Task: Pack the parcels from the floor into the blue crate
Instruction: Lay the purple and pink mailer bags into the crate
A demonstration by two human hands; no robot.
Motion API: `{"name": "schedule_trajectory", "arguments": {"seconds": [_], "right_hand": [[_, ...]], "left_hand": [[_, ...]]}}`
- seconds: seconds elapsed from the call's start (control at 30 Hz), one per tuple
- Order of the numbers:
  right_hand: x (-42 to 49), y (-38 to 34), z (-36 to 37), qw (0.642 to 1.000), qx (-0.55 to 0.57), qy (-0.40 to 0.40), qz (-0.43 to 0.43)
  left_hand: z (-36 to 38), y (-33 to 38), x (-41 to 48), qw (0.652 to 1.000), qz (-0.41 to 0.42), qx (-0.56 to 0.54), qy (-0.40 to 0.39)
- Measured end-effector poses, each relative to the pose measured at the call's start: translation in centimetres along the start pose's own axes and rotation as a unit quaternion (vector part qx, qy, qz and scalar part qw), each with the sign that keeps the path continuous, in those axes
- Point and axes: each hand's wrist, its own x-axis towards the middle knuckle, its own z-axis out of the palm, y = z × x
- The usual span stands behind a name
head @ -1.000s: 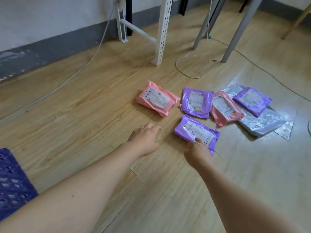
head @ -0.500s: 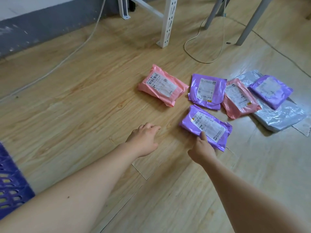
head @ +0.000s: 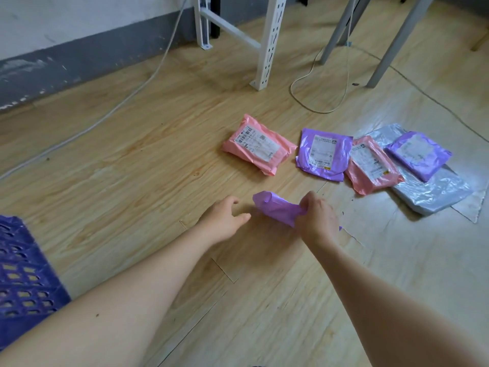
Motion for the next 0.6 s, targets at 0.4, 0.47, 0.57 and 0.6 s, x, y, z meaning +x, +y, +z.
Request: {"name": "schedule_trajectory", "arguments": {"seconds": [0.4, 0.47, 0.57, 0.6], "right_hand": [[-6.5, -8.0, -4.5, 0.981, 0.087, -0.029, -0.169], [-8.0, -9.3, -5.3, 0.975, 0.087, -0.04, -0.2], [-10.3, -11.1, -6.7, 0.964, 0.075, -0.072, -0.244], [-10.8, -11.6, -7.2, 0.961, 0.068, -0.079, -0.255]], "left_hand": [[-4.3, 0.9, -6.0, 0.861, -0.219, -0.459, 0.021], [-5.4, 0.4, -7.6, 0.852, -0.216, -0.476, 0.026], [-7.5, -0.3, -10.7, 0.863, -0.196, -0.461, 0.061], [-8.2, -0.5, -11.4, 0.87, -0.18, -0.452, 0.077]]}}
